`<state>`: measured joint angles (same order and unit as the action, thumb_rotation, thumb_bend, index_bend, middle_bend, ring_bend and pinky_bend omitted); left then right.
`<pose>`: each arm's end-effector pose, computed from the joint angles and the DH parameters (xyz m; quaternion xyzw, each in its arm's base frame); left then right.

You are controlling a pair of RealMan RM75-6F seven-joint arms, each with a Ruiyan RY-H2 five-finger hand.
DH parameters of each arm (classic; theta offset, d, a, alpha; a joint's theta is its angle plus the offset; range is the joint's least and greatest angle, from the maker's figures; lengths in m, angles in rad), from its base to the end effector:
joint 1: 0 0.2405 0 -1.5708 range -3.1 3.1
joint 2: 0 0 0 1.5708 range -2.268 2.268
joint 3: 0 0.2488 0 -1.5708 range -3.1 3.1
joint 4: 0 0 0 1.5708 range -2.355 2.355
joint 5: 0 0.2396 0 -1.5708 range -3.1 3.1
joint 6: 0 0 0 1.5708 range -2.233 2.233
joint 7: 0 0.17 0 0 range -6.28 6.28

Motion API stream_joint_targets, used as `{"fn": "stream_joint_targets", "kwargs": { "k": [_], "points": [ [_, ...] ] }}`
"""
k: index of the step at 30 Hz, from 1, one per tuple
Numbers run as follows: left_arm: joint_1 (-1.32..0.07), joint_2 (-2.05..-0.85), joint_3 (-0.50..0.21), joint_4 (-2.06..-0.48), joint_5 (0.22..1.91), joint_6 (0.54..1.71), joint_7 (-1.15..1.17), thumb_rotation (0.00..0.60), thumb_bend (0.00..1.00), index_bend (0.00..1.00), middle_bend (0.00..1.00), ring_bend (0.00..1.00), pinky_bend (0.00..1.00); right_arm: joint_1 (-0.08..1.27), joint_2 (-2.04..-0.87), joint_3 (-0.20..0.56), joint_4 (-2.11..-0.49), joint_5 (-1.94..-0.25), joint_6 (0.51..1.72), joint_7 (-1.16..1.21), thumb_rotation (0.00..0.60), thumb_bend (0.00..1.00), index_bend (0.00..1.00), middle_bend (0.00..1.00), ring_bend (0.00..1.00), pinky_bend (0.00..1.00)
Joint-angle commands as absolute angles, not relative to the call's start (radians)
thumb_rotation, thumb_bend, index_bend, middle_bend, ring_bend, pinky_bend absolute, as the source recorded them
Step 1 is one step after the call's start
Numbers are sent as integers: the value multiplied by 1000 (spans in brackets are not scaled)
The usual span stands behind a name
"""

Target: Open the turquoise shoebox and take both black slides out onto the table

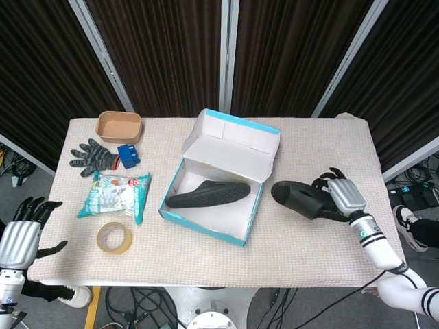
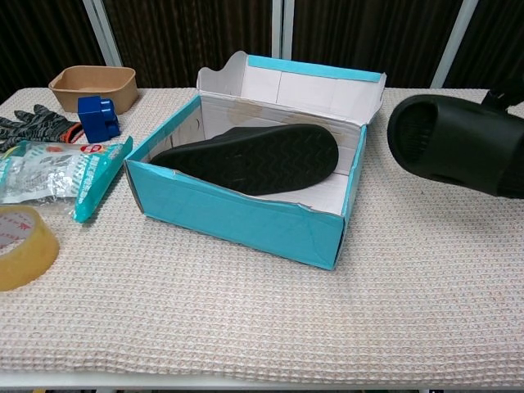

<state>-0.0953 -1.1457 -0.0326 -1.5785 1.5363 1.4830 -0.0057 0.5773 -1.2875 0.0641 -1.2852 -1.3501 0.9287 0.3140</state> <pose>-0.3144 0.2083 0.1180 -0.6103 -0.3820 -0.3924 0.5724 -0.2897 -0.3713 0.0473 0.6719 -0.4785 0.3577 0.4377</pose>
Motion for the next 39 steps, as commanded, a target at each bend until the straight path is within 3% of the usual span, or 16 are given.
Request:
{"fn": "stream_joint_targets", "kwargs": {
  "k": [1, 2, 3, 6, 14, 21, 25, 30, 34, 39],
  "points": [
    [-104, -1138, -31, -1584, 1544, 1474, -2, 600, 0, 206, 214, 110, 91, 613, -1313, 50, -1227, -1324, 846, 249, 600, 281, 220, 205, 28, 2],
    [-111, -1132, -29, -1586, 1551, 1466, -1, 600, 0, 206, 214, 110, 91, 617, -1314, 54, -1221, -1314, 845, 206, 600, 185, 93, 96, 4, 0],
    [-118, -1124, -28, -1589, 1558, 1457, -1, 600, 0, 206, 214, 110, 91, 618, -1316, 60, -1220, -1303, 853, 162, 600, 121, 34, 41, 0, 0],
    [-153, -1091, -41, -1602, 1582, 1436, 6, 600, 0, 206, 214, 110, 91, 616, -1300, 77, -1257, -1263, 871, 55, 600, 2, 0, 0, 0, 0],
    [-341, -1034, -138, -1650, 1611, 1293, -96, 600, 0, 206, 214, 110, 102, 595, -1125, 122, -1447, -1264, 935, 27, 600, 0, 0, 0, 0, 0],
    [-595, -1100, -246, -1667, 1544, 1031, -105, 600, 0, 210, 214, 110, 140, 541, -1003, 182, -1579, -1301, 1090, 67, 600, 0, 0, 0, 0, 0],
    [-710, -1158, -295, -1662, 1510, 944, -92, 600, 0, 227, 214, 110, 172, 506, -977, 197, -1600, -1294, 1148, 82, 600, 0, 0, 0, 0, 0],
    [-843, -1260, -316, -1625, 1414, 794, -61, 600, 0, 227, 214, 110, 207, 485, -951, 192, -1615, -1285, 1148, 74, 600, 0, 0, 0, 0, 0],
    [-926, -1387, -294, -1521, 1310, 698, 11, 600, 0, 228, 214, 111, 218, 478, -944, 184, -1624, -1290, 1139, 62, 600, 0, 0, 0, 0, 0],
    [-963, -1509, -290, -1435, 1201, 703, 64, 600, 0, 223, 212, 111, 227, 475, -944, 183, -1621, -1288, 1133, 47, 600, 0, 0, 0, 0, 0]
  ]
}}
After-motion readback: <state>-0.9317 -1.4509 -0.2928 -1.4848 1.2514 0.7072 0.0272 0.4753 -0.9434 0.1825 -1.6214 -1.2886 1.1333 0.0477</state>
